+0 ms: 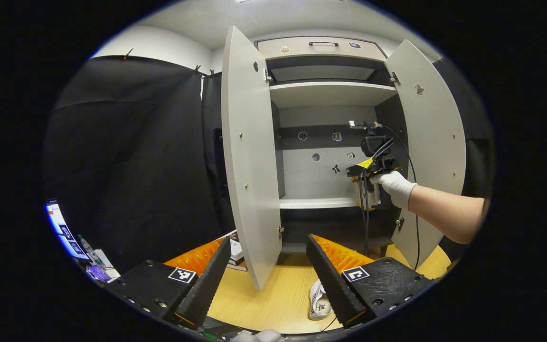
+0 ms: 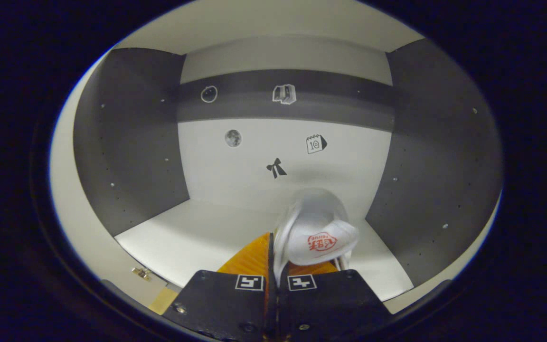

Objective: Grab one shoe with the right hand and put it into the shoe cabinet, grab the other shoe with the left hand and put it into the shoe cabinet; then close the right door with the right hand and the left door with the left hand.

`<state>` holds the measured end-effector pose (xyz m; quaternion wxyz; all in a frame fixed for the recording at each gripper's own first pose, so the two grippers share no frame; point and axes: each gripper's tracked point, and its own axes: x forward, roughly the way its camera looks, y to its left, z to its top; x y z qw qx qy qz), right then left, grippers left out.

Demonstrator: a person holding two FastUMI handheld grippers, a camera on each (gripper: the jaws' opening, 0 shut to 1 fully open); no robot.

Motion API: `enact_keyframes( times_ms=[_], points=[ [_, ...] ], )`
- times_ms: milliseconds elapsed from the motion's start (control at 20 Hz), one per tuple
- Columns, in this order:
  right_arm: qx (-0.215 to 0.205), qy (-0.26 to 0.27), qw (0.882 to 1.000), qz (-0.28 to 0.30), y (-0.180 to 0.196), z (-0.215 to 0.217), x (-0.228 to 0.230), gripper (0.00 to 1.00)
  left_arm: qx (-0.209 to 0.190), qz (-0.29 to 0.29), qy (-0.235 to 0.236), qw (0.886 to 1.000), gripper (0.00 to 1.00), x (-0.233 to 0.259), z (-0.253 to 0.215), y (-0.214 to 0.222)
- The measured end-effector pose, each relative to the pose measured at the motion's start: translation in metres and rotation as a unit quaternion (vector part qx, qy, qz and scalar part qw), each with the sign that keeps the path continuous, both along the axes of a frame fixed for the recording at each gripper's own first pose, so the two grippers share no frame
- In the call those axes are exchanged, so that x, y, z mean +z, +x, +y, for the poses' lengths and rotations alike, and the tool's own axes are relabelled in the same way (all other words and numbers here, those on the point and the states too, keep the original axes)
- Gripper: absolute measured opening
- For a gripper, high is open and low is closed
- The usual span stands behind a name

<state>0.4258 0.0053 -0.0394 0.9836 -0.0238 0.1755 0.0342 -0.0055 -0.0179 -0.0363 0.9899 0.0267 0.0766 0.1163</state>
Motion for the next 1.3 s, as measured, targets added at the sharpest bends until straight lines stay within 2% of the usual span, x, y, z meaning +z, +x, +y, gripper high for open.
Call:
enact_keyframes(
  times_ms=[350, 550, 750, 1000, 1050, 1100, 1200, 1250, 1300],
  points=[
    [-0.001, -0.028, 0.996, 0.09, 0.015, 0.004, -0.026, 0.05, -0.005, -0.008, -0.007, 1.0, 0.96, 0.004, -0.005, 0.008],
    [-0.002, -0.028, 0.989, 0.144, 0.018, 0.009, -0.039, 0.1, -0.009, -0.015, -0.003, 1.0, 0.96, 0.008, -0.007, 0.011],
    [-0.006, -0.041, 0.987, 0.157, 0.016, 0.01, -0.04, 0.12, -0.009, -0.016, -0.009, 1.0, 0.96, 0.006, -0.002, 0.011],
    [-0.021, -0.001, 0.993, 0.119, 0.001, 0.004, -0.02, 0.13, -0.007, -0.023, -0.004, 1.0, 0.96, 0.011, 0.009, 0.01],
    [-0.024, 0.01, 0.995, 0.101, -0.005, 0.003, -0.013, 0.21, -0.009, -0.025, -0.003, 1.0, 0.96, 0.012, 0.009, 0.009],
    [-0.021, 0.024, 0.996, 0.084, -0.01, 0.005, -0.002, 0.23, -0.011, -0.027, -0.002, 1.0, 0.96, 0.012, 0.009, 0.01],
    [-0.023, 0.029, 0.998, 0.043, -0.022, 0.003, 0.017, 0.36, -0.017, -0.029, -0.006, 0.999, 0.96, 0.013, 0.01, 0.011],
    [-0.029, 0.02, 0.999, 0.018, -0.03, -0.001, 0.029, 0.57, -0.02, -0.032, -0.01, 0.999, 0.96, 0.014, 0.01, 0.011],
    [-0.031, 0.014, 0.999, -0.012, -0.039, -0.001, 0.041, 0.65, -0.026, -0.033, -0.011, 0.999, 0.96, 0.013, 0.009, 0.013]
  ],
)
